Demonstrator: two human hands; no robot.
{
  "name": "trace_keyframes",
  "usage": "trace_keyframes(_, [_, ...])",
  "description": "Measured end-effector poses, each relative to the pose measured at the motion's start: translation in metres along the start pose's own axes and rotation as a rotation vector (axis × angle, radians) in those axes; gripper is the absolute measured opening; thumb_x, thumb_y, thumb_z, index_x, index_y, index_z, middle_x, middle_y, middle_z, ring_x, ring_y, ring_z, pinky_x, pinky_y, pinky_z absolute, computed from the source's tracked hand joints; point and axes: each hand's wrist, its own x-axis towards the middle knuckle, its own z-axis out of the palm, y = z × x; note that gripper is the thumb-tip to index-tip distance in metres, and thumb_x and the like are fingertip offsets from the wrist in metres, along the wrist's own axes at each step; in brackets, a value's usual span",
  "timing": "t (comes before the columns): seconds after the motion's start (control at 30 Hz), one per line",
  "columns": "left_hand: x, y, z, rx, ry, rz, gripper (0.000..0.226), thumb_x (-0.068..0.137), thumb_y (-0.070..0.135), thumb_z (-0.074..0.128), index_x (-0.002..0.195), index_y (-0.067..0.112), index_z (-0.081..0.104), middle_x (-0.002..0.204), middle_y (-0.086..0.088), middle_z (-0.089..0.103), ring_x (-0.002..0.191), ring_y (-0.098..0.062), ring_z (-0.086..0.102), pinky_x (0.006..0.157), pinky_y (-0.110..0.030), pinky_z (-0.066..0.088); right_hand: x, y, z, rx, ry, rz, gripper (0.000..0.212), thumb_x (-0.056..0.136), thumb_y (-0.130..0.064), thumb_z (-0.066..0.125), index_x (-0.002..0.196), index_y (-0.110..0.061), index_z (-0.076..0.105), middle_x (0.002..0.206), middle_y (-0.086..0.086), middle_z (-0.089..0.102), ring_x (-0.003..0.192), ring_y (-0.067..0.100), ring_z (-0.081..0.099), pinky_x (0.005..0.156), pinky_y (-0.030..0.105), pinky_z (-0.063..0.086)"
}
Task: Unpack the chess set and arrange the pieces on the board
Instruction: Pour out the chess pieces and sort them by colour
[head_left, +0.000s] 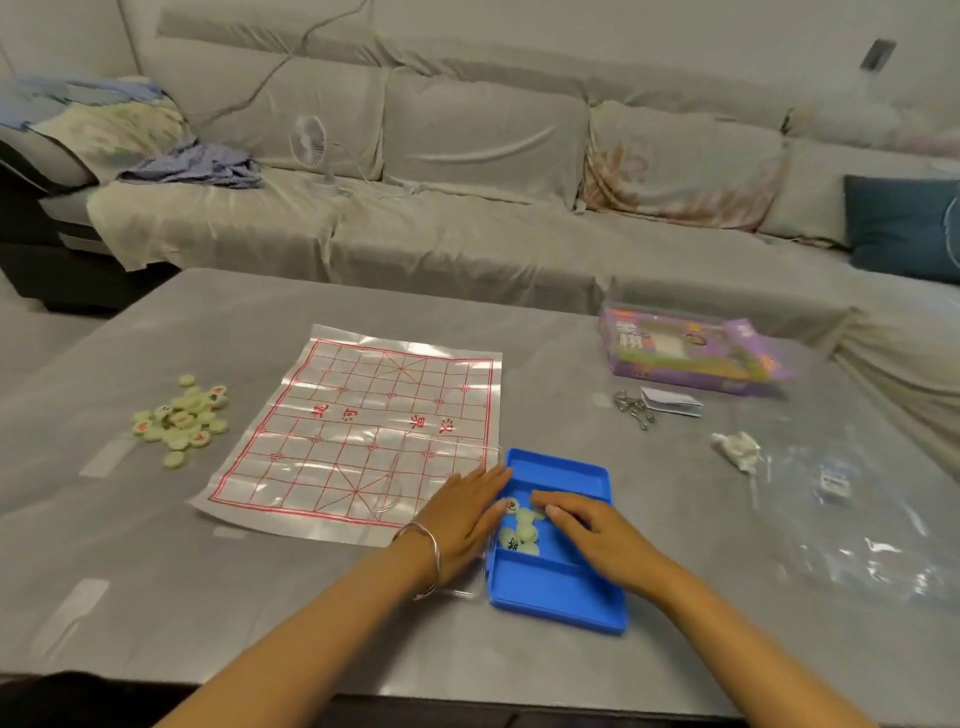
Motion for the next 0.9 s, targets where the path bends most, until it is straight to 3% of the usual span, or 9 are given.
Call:
trace_keyframes(0.2, [-0.003,-0.002,0.004,-0.092,0.091,0.012,0.046,0.100,0.032,0.016,0.145,0.030,0.004,0.155,0.009,0.010,0.143,-0.006,0.007,0.114,-0.019,0.000,0.010,-0.011,0.015,-0.100,-0.084,-0.089,0.048,0.094,-0.036,0.051,0.139,-0.023,0.040,0.136,-0.010,0.044,0.125,0.004,0.037,0.103,0.014,0.028])
trace_keyframes(0.3, [-0.002,-0.003,0.006,-0.117,0.123,-0.003,0.045,0.100,0.031,0.017,0.145,0.031,0.007,0.154,0.009,0.014,0.142,-0.005,0.010,0.112,-0.016,0.000,0.009,-0.010,0.019,-0.129,-0.107,-0.122,0.054,0.086,-0.042,0.062,0.134,-0.026,0.042,0.123,-0.015,0.045,0.118,0.004,0.039,0.102,0.017,0.032])
trace_keyframes(0.47, [-0.002,-0.005,0.007,-0.127,0.134,-0.030,0.046,0.101,0.032,0.017,0.146,0.027,0.012,0.154,0.009,0.016,0.142,-0.006,0.012,0.114,-0.018,0.003,0.011,-0.007,0.021,-0.049,-0.078,-0.123,0.047,0.081,-0.041,0.068,0.121,-0.029,0.048,0.118,-0.010,0.051,0.107,0.005,0.048,0.095,0.022,0.043])
trace_keyframes(0.77, [-0.004,0.000,0.005,-0.122,0.149,-0.026,0.046,0.101,0.031,0.017,0.146,0.027,0.014,0.154,0.007,0.019,0.142,-0.008,0.014,0.112,-0.018,0.004,0.009,0.001,0.027,-0.184,-0.013,-0.219,0.028,0.082,-0.052,0.060,0.099,-0.030,0.053,0.098,-0.013,0.050,0.092,0.005,0.049,0.083,0.023,0.045])
trace_keyframes(0.9, [-0.004,0.001,0.004,-0.122,0.142,-0.031,0.046,0.101,0.032,0.017,0.146,0.027,0.014,0.154,0.006,0.018,0.142,-0.009,0.013,0.112,-0.018,0.004,0.006,0.003,0.029,-0.222,-0.001,-0.258,0.028,0.083,-0.052,0.058,0.098,-0.029,0.052,0.097,-0.014,0.051,0.089,0.006,0.051,0.080,0.024,0.046])
